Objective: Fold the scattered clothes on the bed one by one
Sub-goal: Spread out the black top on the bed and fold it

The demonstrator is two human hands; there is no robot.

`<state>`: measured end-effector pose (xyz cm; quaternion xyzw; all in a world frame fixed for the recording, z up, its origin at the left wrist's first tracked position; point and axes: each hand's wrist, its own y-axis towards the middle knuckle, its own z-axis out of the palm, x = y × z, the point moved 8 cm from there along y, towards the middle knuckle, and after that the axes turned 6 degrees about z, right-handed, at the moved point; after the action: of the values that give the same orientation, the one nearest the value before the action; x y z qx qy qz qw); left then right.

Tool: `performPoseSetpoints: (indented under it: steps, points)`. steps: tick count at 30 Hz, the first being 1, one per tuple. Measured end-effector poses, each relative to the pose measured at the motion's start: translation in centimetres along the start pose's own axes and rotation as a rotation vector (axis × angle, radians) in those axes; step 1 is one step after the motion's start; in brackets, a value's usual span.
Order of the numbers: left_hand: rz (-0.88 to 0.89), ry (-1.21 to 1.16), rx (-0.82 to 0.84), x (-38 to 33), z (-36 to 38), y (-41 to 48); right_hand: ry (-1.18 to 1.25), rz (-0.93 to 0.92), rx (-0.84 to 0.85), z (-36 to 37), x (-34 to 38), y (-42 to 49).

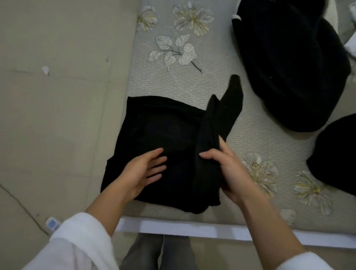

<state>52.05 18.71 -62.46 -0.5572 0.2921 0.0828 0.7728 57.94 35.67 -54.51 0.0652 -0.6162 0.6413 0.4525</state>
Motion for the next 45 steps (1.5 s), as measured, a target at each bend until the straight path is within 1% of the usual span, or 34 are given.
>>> performPoseSetpoints:
  steps: [2,4,7,9,10,12,15,17,19,21,22,23,24,26,27,28,30,32,33,35,37,39,40,41,42,43,44,45]
  points:
    - [0.004,-0.107,-0.029,-0.1,-3.0,-0.6,-0.038,-0.062,0.031,3.8,0.2,1.4]
    - [0.017,-0.201,-0.065,-0.5,-5.7,-1.1,-0.090,-0.082,0.065,7.4,-0.5,3.0]
    - [0.001,-0.306,-0.114,-0.7,-9.0,-1.8,-0.300,-0.016,0.149,12.4,-3.2,5.1]
    - [-0.042,-0.295,-0.136,-0.4,-10.5,-2.1,-0.494,0.056,0.167,14.0,-5.7,5.9]
    - [-0.061,-0.232,-0.148,-0.1,-11.1,-2.1,-0.565,0.068,0.155,14.0,-6.6,6.0]
    - [-0.055,0.003,-0.153,0.1,-11.7,-1.9,-0.627,0.050,0.067,12.6,-7.3,6.0]
    - [0.054,0.322,-0.172,-0.3,-11.5,-1.0,-0.661,0.001,-0.157,8.3,-6.7,5.8]
    - [0.173,0.429,-0.265,-1.2,-11.6,-0.7,-0.687,-0.012,-0.320,5.1,-6.1,5.7]
    - [0.242,0.454,-0.384,-1.6,-12.2,-0.9,-0.719,-0.027,-0.484,2.1,-5.3,5.4]
    - [0.225,0.533,-0.500,-1.1,-13.1,-1.2,-0.735,-0.022,-0.621,-0.3,-5.1,5.2]
    - [0.174,0.581,-0.523,-0.5,-13.5,-1.2,-0.713,0.021,-0.666,-1.4,-5.5,5.3]
    - [0.095,0.573,-0.501,0.5,-13.7,-1.2,-0.653,0.086,-0.683,-2.3,-6.2,5.5]
    - [0.028,0.503,-0.451,1.4,-13.6,-1.3,-0.548,0.172,-0.664,-2.8,-7.1,5.8]
    - [-0.036,0.392,-0.355,2.1,-12.9,-1.7,-0.309,0.308,-0.545,-2.9,-8.8,6.5]
    - [-0.026,0.428,-0.332,1.8,-12.9,-1.9,-0.246,0.331,-0.494,-2.8,-9.1,6.6]
    - [-0.012,0.467,-0.314,1.4,-12.9,-2.1,-0.248,0.333,-0.470,-2.9,-8.9,6.6]
    - [0.009,0.511,-0.260,0.7,-12.5,-2.2,-0.325,0.320,-0.466,-3.7,-8.4,6.6]
    - [-0.010,0.502,-0.203,0.0,-11.9,-2.3,-0.420,0.326,-0.460,-4.1,-8.1,6.1]
    - [-0.008,0.509,-0.188,-0.6,-11.5,-2.2,-0.464,0.348,-0.457,-4.2,-8.2,5.7]
    - [0.023,0.581,-0.190,-2.2,-11.1,-1.9,-0.500,0.467,-0.426,-4.3,-9.8,4.5]
    - [0.063,0.667,-0.173,-3.8,-10.6,-1.2,-0.504,0.684,-0.290,-3.5,-12.9,2.7]
    - [0.105,0.770,-0.149,-5.0,-9.8,-0.5,-0.639,0.924,-0.064,-2.0,-15.6,0.5]
    - [0.141,0.814,-0.182,-5.5,-9.9,0.0,-0.703,0.979,0.034,-1.4,-16.4,-0.3]
    - [0.189,0.845,-0.253,-5.9,-10.3,0.4,-0.741,0.981,0.094,-0.7,-16.6,-0.4]
    - [0.240,0.860,-0.349,-6.2,-11.0,0.5,-0.733,0.929,0.122,0.0,-16.1,-0.1]
    - [0.278,0.851,-0.439,-6.2,-11.7,0.5,-0.683,0.821,0.113,0.7,-15.0,0.7]
    - [0.295,0.815,-0.507,-5.7,-12.2,0.3,-0.620,0.675,0.062,1.0,-13.4,2.0]
    - [0.273,0.759,-0.554,-4.9,-12.6,0.1,-0.566,0.511,-0.023,0.7,-11.5,3.4]
